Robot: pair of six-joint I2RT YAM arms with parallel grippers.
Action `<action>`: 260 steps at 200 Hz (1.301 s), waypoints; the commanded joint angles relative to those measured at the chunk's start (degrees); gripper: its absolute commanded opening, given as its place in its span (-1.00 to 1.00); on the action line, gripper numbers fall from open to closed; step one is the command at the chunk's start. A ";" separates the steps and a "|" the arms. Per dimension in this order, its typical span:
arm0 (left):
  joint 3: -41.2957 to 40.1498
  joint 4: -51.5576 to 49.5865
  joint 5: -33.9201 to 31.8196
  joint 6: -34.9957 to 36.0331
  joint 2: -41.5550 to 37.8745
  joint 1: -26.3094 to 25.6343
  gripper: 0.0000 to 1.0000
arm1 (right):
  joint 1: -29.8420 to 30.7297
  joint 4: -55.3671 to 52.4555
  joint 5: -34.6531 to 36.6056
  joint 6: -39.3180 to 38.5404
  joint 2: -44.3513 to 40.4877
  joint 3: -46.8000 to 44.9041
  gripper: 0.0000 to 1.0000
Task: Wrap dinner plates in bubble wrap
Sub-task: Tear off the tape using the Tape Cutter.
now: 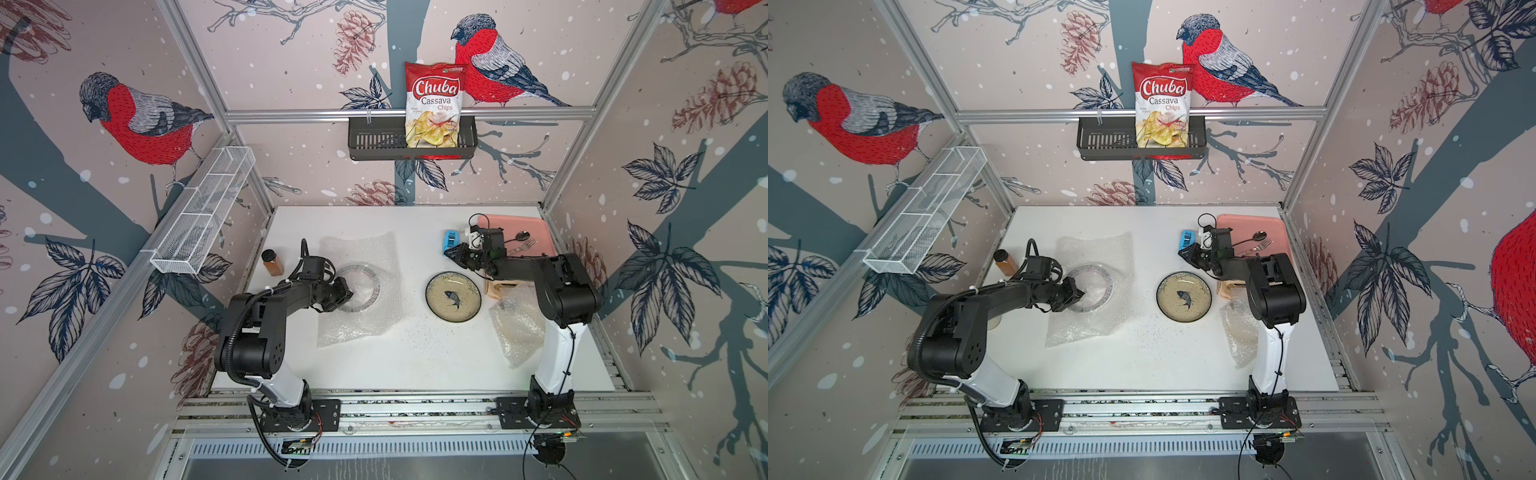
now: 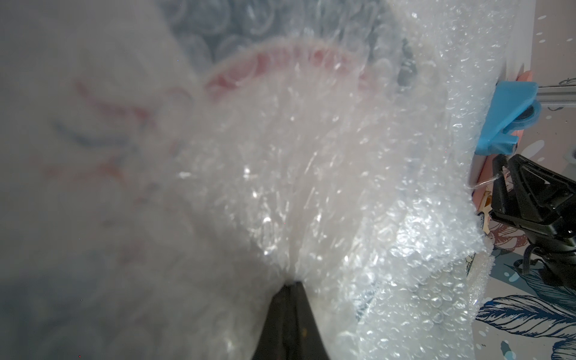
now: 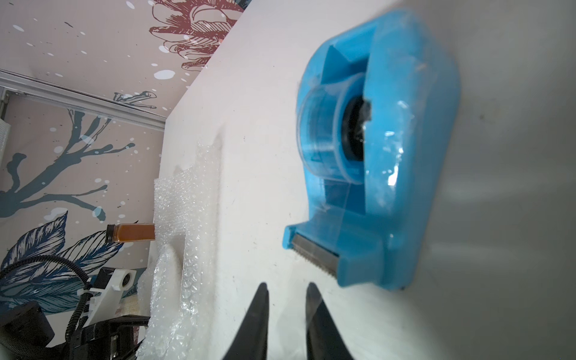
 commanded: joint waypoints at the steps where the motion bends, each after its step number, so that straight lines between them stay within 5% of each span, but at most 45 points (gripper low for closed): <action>1: -1.20 -13.36 -10.99 0.01 1.39 0.11 -1.00 | 0.14 1.64 -0.70 0.25 0.11 -0.19 -0.71; 74: -1.22 -13.12 -10.74 -0.09 0.75 0.12 -1.00 | 0.98 -6.69 0.22 -0.41 -3.09 1.56 -1.00; 175: -2.05 -11.99 -9.65 -0.07 0.21 0.12 -1.00 | 3.35 -14.93 0.00 5.72 -8.66 1.45 -1.00; 260: -2.22 -11.44 -9.34 0.09 0.74 0.12 -1.00 | 2.58 -17.94 4.18 4.29 -2.33 2.77 -1.00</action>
